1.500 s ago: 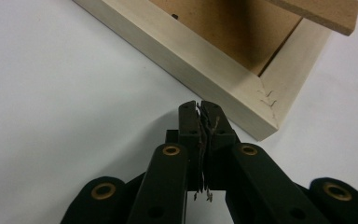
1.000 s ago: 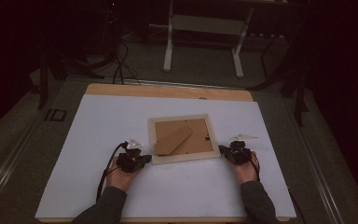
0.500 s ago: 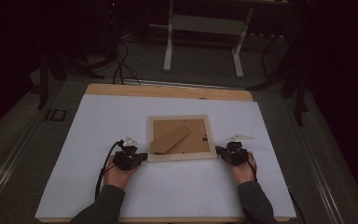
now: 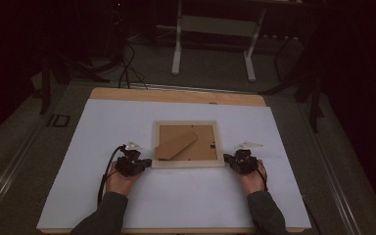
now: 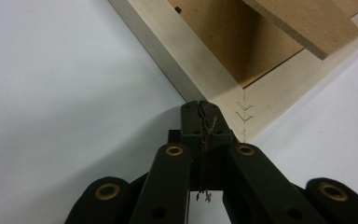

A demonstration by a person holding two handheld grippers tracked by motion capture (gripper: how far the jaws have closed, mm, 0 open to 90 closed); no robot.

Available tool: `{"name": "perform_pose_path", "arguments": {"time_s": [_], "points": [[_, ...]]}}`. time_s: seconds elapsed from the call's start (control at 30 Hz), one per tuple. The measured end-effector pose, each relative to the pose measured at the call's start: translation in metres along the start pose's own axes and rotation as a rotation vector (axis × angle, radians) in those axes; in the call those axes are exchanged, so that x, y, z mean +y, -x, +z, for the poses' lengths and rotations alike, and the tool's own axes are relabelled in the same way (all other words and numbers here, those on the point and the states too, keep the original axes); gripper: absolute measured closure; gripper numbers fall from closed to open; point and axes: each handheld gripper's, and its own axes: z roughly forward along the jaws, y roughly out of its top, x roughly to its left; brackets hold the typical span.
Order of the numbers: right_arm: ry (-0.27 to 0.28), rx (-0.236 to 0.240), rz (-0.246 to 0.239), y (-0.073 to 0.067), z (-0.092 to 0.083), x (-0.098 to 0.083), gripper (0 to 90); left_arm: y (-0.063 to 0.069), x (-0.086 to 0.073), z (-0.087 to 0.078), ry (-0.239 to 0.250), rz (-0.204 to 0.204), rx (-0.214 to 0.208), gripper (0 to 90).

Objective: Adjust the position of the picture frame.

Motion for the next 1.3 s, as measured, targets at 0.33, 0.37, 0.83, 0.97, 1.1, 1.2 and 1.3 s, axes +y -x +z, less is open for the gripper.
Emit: {"name": "perform_pose_path", "arguments": {"time_s": [0.33, 0.37, 0.83, 0.97, 1.1, 1.2, 1.3], "points": [[-0.005, 0.003, -0.019, -0.0047, 0.0008, 0.0007, 90.0, -0.0043, -0.0008, -0.0014, 0.005, -0.017, 0.004, 90.0], [-0.006, 0.003, -0.02, -0.0048, 0.0007, 0.0007, 90.0, -0.0042, -0.0008, -0.0014, 0.007, -0.018, 0.006, 90.0], [-0.004, 0.011, -0.029, -0.0061, 0.002, 0.0006, 90.0, -0.0037, -0.0017, -0.0038, 0.008, -0.02, 0.016, 90.0], [-0.003, 0.009, -0.027, -0.0056, 0.0024, 0.0009, 90.0, -0.0017, -0.0023, -0.0047, 0.01, -0.017, 0.023, 90.0], [0.001, 0.004, -0.019, -0.0039, 0.0023, 0.0008, 90.0, 0.0027, -0.003, -0.0051, 0.013, -0.009, 0.019, 90.0], [0.001, 0.003, -0.02, -0.0034, 0.0023, 0.0008, 90.0, 0.0015, -0.0034, -0.0051, 0.017, -0.008, 0.012, 90.0], [-0.001, 0.006, -0.023, -0.0028, 0.0022, 0.001, 90.0, 0.0009, -0.0033, -0.0043, 0.021, -0.007, 0.016, 89.3]]}}
